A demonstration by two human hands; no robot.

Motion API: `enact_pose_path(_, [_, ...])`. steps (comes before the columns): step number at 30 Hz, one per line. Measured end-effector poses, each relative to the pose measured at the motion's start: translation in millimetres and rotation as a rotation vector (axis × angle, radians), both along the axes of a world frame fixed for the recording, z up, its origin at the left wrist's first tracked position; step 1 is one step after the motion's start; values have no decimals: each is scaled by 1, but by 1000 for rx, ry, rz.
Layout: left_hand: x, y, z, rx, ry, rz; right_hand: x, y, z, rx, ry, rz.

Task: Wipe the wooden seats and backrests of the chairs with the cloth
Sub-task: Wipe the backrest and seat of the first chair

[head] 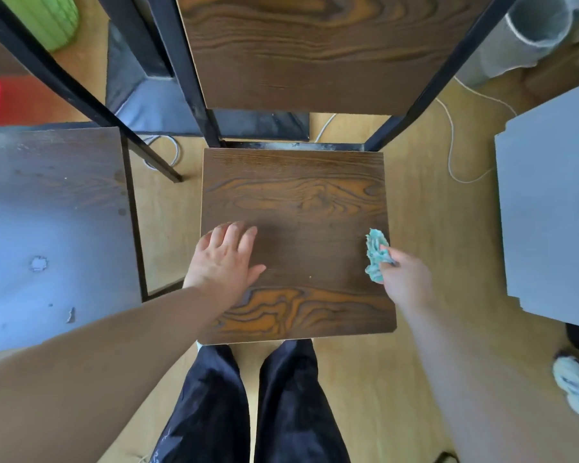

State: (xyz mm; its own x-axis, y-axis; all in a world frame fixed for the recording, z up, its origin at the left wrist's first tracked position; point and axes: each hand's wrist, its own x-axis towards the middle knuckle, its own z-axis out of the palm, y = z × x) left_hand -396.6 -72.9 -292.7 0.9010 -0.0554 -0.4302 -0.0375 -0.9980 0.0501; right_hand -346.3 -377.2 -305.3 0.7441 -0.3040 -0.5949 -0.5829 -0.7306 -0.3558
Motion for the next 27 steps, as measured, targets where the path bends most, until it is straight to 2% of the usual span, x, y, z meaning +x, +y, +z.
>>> enact_pose_path(11, [-7,41,-3,33,31,54,9,80,-17,123,-33,-54])
enact_pose_path(19, [-26,101,-7,16,20,181,28,195,-17,119,2,255])
enact_pose_path(24, [-37,118,-8,3,3,251,11,261,-14,181,28,520])
enact_pose_path(27, [-41,122,-7,-1,2,278,-5,283,-15,206,27,573])
